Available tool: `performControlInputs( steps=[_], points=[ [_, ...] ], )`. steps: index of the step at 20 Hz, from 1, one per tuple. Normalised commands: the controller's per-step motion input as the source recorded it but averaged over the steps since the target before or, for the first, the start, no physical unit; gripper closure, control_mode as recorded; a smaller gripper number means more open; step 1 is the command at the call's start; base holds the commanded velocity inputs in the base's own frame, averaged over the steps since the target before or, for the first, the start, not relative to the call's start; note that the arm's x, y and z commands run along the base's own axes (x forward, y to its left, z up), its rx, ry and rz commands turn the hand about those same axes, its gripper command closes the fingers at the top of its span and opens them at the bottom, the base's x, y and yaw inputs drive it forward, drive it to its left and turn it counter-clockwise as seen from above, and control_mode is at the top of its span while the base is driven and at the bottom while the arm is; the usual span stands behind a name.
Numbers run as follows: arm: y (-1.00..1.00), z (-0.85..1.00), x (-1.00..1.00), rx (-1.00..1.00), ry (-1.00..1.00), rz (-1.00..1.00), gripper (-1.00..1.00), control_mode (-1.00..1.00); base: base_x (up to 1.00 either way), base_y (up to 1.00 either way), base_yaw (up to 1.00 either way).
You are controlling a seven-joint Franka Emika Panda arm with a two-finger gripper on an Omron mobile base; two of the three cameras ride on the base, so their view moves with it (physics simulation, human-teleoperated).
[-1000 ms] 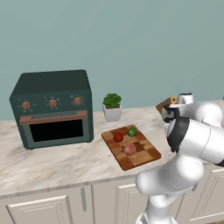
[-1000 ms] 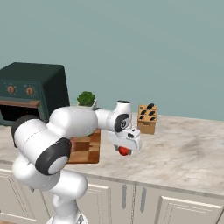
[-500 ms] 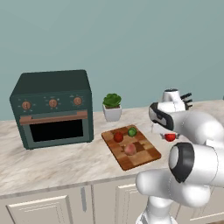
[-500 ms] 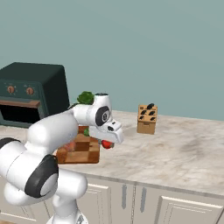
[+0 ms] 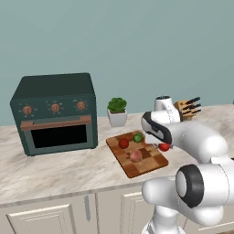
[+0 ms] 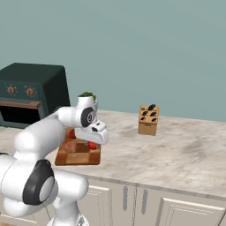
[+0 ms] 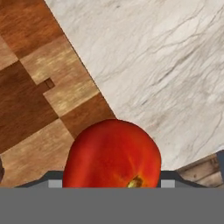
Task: Place the avocado, onion, tomato, and bell pepper on the cutting board.
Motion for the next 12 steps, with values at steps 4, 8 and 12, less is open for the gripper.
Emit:
performControlInputs(
  steps=[4,8,12],
  points=[
    [0.18,-0.14,0.29,0.0,0.04,0.0,1.0,-1.0,0.0,0.0,0.0],
    [0.1,-0.27,0.29,0.0,0.01,0.0,1.0,-1.0,0.0,0.0,0.0],
    [0.1,-0.24,0.21,0.0,0.01,0.0,1.0,-1.0,0.0,0.0,0.0]
  ],
)
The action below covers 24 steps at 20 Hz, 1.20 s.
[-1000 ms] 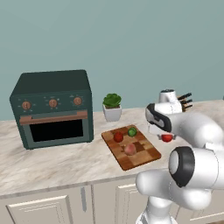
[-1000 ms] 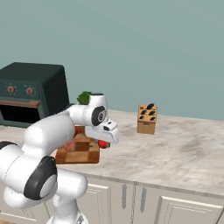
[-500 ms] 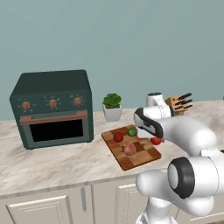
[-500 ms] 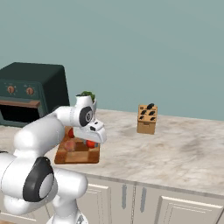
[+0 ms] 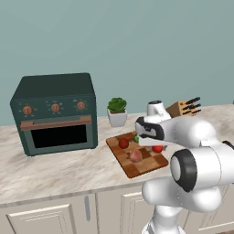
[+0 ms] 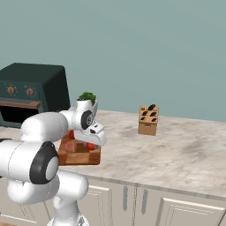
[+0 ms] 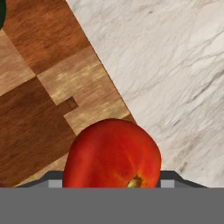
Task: Place the avocado, onion, tomato, and bell pepper on the cutting board.
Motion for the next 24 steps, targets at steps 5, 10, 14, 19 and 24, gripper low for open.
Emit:
performControlInputs(
  steps=[5,10,14,19,24],
  points=[
    [0.06,-0.25,0.11,0.0,0.0,0.0,1.0,-1.0,0.0,0.0,0.0],
    [0.07,-0.18,0.01,0.0,0.0,0.01,1.0,-1.0,0.0,0.0,0.0],
    [0.07,-0.13,0.0,0.0,0.0,0.01,-1.0,-1.0,0.0,0.0,0.0],
    [0.04,0.06,0.0,0.0,-0.01,0.0,-1.0,-1.0,0.0,0.0,0.0],
    [0.0,0.28,0.0,0.0,-0.04,0.0,-1.0,-1.0,0.0,0.0,0.0]
  ],
)
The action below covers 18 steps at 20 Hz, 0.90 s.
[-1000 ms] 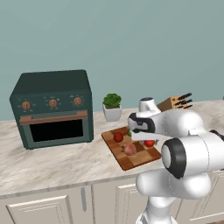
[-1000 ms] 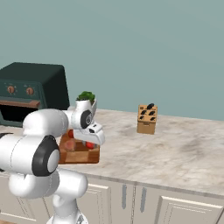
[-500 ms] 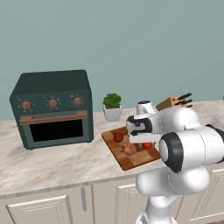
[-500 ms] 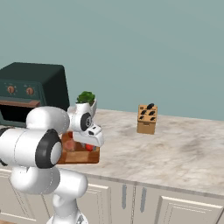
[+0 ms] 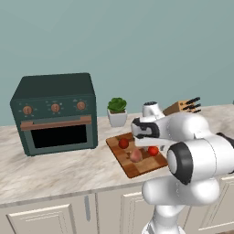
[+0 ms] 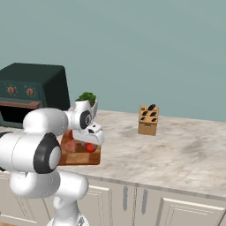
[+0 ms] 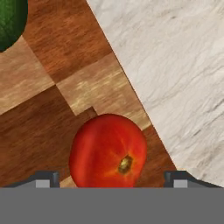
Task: Place the avocado, onion, tomato, and bell pepper on the cutting board.
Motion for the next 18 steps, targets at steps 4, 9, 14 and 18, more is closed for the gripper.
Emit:
performControlInputs(
  steps=[4,9,14,18],
  points=[
    [0.0,0.37,0.0,0.0,-0.02,0.0,-1.0,-1.0,0.0,0.0,0.0],
    [-0.01,0.44,-0.09,-0.01,-0.05,0.0,-1.0,-1.0,0.0,0.0,0.0],
    [-0.07,0.39,-0.39,-0.03,-0.11,0.0,-1.0,-1.0,0.0,0.0,0.0],
    [-0.21,0.35,-0.54,-0.01,-0.11,0.0,-1.0,-1.0,0.0,0.0,0.0]
  ],
)
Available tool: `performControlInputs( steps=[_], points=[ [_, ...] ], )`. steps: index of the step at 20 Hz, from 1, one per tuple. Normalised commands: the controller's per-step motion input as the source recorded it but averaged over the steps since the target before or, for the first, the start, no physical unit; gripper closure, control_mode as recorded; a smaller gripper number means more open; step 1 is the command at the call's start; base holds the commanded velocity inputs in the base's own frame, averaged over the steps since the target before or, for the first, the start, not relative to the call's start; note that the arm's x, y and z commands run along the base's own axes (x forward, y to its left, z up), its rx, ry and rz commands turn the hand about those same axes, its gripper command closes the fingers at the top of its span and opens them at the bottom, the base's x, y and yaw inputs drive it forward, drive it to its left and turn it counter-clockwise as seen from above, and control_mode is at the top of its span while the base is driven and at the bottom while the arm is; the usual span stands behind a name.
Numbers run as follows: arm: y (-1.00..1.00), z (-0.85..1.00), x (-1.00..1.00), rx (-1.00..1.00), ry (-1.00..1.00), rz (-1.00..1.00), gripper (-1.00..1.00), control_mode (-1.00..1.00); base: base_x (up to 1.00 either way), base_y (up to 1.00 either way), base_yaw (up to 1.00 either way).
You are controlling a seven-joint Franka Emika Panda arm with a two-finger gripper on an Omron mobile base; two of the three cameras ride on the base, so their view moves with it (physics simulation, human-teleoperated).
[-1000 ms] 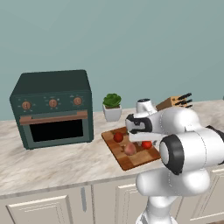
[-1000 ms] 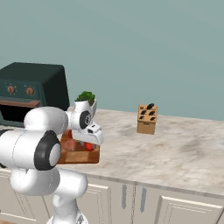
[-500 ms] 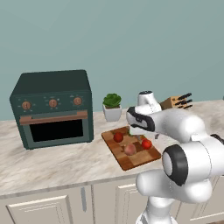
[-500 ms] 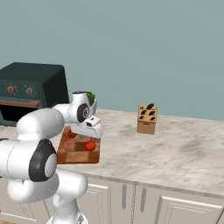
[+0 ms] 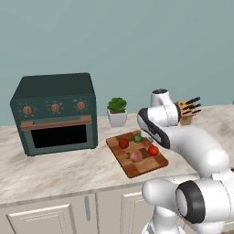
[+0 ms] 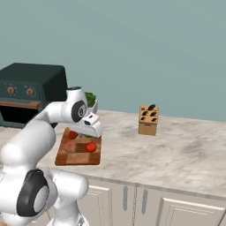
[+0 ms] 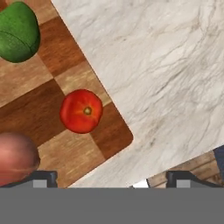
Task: Place the avocado, onion, tomato, and bell pepper on the cutting board.
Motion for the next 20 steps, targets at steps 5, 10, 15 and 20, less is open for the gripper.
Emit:
performControlInputs(
  steps=[5,10,15,20],
  points=[
    [-0.22,0.27,-0.71,-0.01,-0.13,-0.03,-1.0,-1.0,0.0,0.0,0.0],
    [-0.17,0.32,-0.76,-0.02,-0.15,-0.05,-1.0,-1.0,0.0,0.0,0.0],
    [-0.1,0.22,-0.69,-0.01,-0.16,-0.05,-1.0,-1.0,0.0,0.0,0.0],
    [-0.02,0.03,-0.41,-0.01,-0.09,-0.02,-1.0,-1.0,0.0,0.0,0.0]
  ],
)
